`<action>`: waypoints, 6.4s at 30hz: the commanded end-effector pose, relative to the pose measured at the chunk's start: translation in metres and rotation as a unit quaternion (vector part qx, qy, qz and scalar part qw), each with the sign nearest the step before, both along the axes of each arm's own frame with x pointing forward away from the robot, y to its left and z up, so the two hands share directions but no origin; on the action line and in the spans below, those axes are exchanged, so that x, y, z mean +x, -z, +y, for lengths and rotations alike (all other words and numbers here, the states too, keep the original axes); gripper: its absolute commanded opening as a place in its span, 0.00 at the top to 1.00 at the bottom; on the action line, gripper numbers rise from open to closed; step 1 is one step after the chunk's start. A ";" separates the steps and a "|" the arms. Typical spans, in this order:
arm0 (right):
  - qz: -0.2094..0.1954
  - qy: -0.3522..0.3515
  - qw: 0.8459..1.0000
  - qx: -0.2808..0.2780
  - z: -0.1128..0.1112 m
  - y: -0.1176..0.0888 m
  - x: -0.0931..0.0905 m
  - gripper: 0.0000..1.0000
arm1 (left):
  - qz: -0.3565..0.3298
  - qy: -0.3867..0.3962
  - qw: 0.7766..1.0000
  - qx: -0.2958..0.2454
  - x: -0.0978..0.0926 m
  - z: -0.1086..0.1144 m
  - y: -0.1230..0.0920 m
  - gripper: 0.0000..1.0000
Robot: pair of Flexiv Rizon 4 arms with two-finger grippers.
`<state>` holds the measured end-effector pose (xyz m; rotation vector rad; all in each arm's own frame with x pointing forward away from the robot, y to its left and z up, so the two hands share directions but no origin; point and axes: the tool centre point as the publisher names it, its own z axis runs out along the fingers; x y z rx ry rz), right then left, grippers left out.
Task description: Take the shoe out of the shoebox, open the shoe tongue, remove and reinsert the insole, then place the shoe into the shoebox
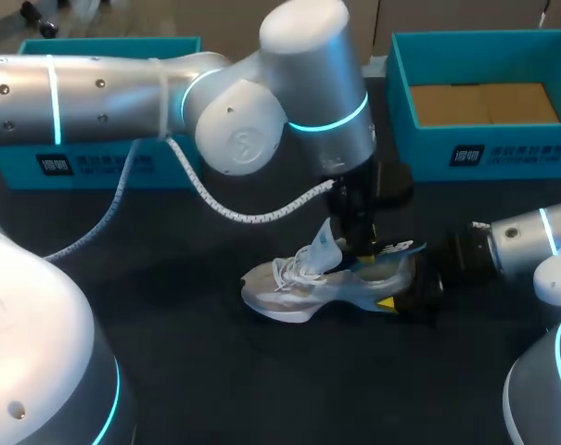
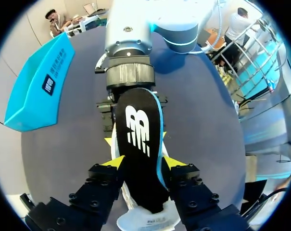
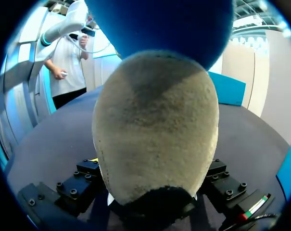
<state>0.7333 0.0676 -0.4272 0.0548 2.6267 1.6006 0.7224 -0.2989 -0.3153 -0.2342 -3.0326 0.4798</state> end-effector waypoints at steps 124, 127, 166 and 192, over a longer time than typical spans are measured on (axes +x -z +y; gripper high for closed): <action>0.000 0.001 1.000 -0.002 0.001 0.000 0.000 1.00 | -0.292 -0.177 0.927 -0.157 0.000 -0.050 -0.071 1.00; 0.000 0.001 1.000 -0.002 0.001 0.000 0.000 1.00 | -0.275 -0.170 0.934 -0.152 0.001 -0.050 -0.086 1.00; 0.000 0.001 1.000 -0.002 0.001 0.000 0.000 1.00 | -0.080 -0.124 0.947 -0.286 0.015 -0.035 -0.229 1.00; 0.000 0.001 1.000 -0.002 0.001 0.000 0.000 1.00 | 0.039 -0.189 0.873 -0.449 0.012 -0.007 -0.267 1.00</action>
